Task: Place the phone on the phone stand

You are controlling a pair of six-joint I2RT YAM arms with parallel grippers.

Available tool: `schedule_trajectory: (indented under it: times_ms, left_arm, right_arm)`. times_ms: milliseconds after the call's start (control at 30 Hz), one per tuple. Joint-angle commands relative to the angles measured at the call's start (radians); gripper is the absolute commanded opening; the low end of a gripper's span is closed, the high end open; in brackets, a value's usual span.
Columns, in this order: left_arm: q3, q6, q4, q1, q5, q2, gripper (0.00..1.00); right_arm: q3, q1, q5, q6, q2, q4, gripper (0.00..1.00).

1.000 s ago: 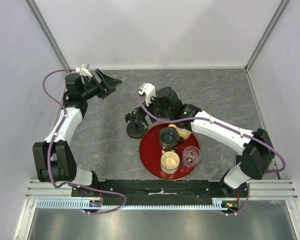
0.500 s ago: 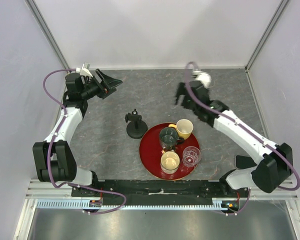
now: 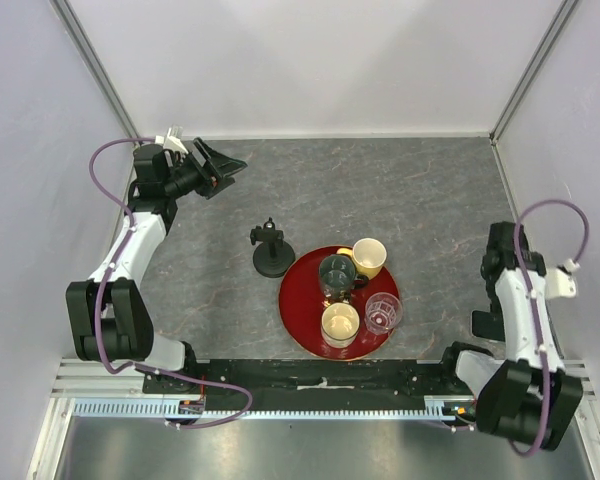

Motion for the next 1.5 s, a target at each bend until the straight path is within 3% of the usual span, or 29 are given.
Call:
schedule_trajectory:
  times_ms: [0, 200, 500, 567, 700, 1000, 1267, 1467]
  left_arm:
    - [0.057, 0.041, -0.04, -0.005, -0.009, 0.0, 0.84]
    - [0.06, 0.034, -0.037, -0.003, 0.005, 0.0, 0.83]
    - [0.069, 0.045, -0.06, -0.003, -0.014, 0.006, 0.83]
    - [0.066, 0.04, -0.048, -0.003, 0.002, 0.004, 0.83]
    - [0.063, 0.075, -0.063, -0.009, -0.033, -0.003, 0.83]
    - [0.077, 0.034, -0.06, -0.005, 0.023, 0.046, 0.83]
    - [0.081, 0.041, -0.065, -0.005, 0.012, 0.049, 0.83]
    - [0.072, 0.029, -0.059, -0.002, 0.02, 0.04, 0.82]
  right_arm:
    - [-0.071, -0.151, 0.054, 0.056, -0.121, -0.035, 0.98]
    - [-0.147, -0.401, -0.047, -0.162, -0.089, 0.075, 0.98]
    - [-0.212, -0.621, -0.206, -0.398, 0.007, 0.264, 0.98]
    - [-0.245, -0.639, -0.314, -0.427, -0.014, 0.323, 0.98]
    - [-0.301, -0.656, -0.386, -0.417, -0.063, 0.392, 0.98]
    - [-0.276, -0.656, -0.306, -0.431, -0.057, 0.405, 0.98]
    - [-0.25, -0.656, -0.351, -0.447, 0.049, 0.422, 0.98]
    - [-0.267, -0.646, -0.469, -0.492, 0.092, 0.509, 0.98]
